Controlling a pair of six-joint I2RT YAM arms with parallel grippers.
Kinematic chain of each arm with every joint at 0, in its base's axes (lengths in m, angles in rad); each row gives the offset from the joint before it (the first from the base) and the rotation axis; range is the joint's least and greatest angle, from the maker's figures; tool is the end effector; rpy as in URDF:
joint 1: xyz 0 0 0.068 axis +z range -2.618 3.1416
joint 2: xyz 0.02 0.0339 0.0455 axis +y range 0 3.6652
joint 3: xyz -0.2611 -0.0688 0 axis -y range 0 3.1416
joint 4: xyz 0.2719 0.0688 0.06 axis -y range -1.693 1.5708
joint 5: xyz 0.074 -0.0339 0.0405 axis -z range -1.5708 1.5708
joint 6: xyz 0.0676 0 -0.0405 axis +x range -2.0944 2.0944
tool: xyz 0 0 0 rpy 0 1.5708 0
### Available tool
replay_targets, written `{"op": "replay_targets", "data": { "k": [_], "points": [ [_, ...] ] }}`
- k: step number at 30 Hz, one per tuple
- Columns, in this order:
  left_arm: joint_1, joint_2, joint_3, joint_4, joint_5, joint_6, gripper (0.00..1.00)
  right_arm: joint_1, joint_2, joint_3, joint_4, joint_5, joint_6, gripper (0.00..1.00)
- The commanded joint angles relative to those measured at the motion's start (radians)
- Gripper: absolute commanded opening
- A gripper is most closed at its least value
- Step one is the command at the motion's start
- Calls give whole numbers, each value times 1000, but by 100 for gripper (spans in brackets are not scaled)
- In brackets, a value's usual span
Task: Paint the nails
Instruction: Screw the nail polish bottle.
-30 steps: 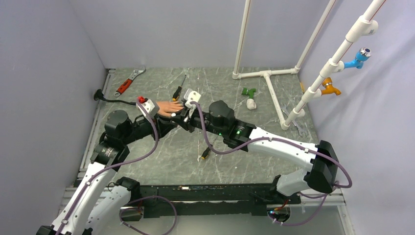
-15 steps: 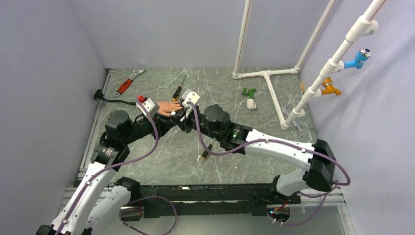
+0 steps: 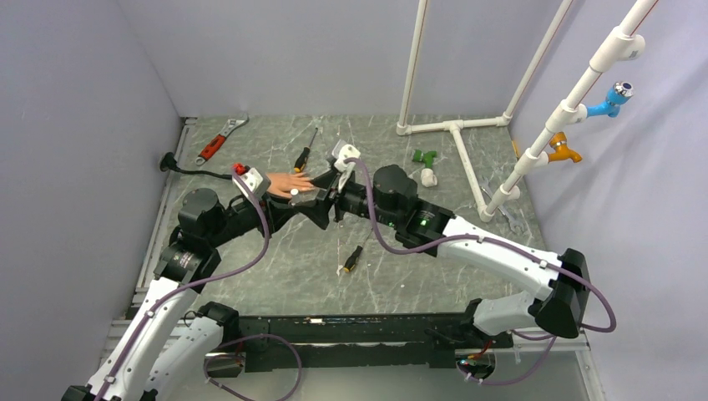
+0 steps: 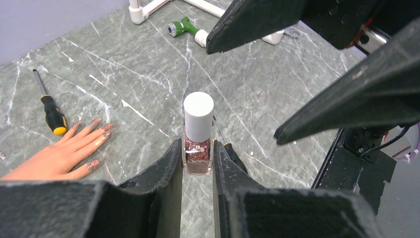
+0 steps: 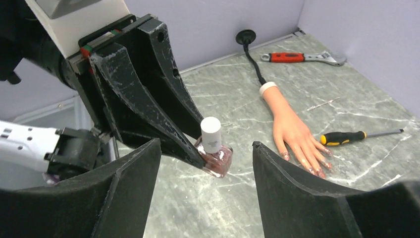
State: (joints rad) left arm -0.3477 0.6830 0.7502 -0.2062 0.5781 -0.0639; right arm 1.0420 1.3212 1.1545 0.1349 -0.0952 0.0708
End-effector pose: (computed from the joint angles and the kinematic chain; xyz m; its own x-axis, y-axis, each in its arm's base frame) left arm 0.1887 -0.1077 0.3383 -0.1807 0.0086 -0.9835 0.7842 0.6048 -0.1388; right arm 0.1835 0.3269 0.3761 -0.0802 0.0023 -0.9968 -0.9040 0.4211 0.0737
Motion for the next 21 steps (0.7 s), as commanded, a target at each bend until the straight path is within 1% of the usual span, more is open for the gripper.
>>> {"op": "replay_targets", "data": {
  "k": [1,4,5,8,13,15,21],
  "points": [
    [0,-11,35,49,0,12,0,-73,-55,-10,-35,-260,-13,70],
    [0,-13,33,60,61,19,0,-122,-84,-33,-46,-443,-60,70],
    [0,-12,30,69,93,19,0,-131,-90,-36,-55,-503,-98,70],
    [1,10,33,95,245,16,0,-146,-87,-15,-116,-643,-182,69],
    [1,38,23,160,424,-11,0,-168,-52,31,-130,-759,-197,62],
    [0,45,23,174,473,-18,0,-172,-42,38,-122,-774,-190,60],
    [-2,44,24,169,487,-9,0,-175,-32,51,-92,-769,-171,57]
  ]
}}
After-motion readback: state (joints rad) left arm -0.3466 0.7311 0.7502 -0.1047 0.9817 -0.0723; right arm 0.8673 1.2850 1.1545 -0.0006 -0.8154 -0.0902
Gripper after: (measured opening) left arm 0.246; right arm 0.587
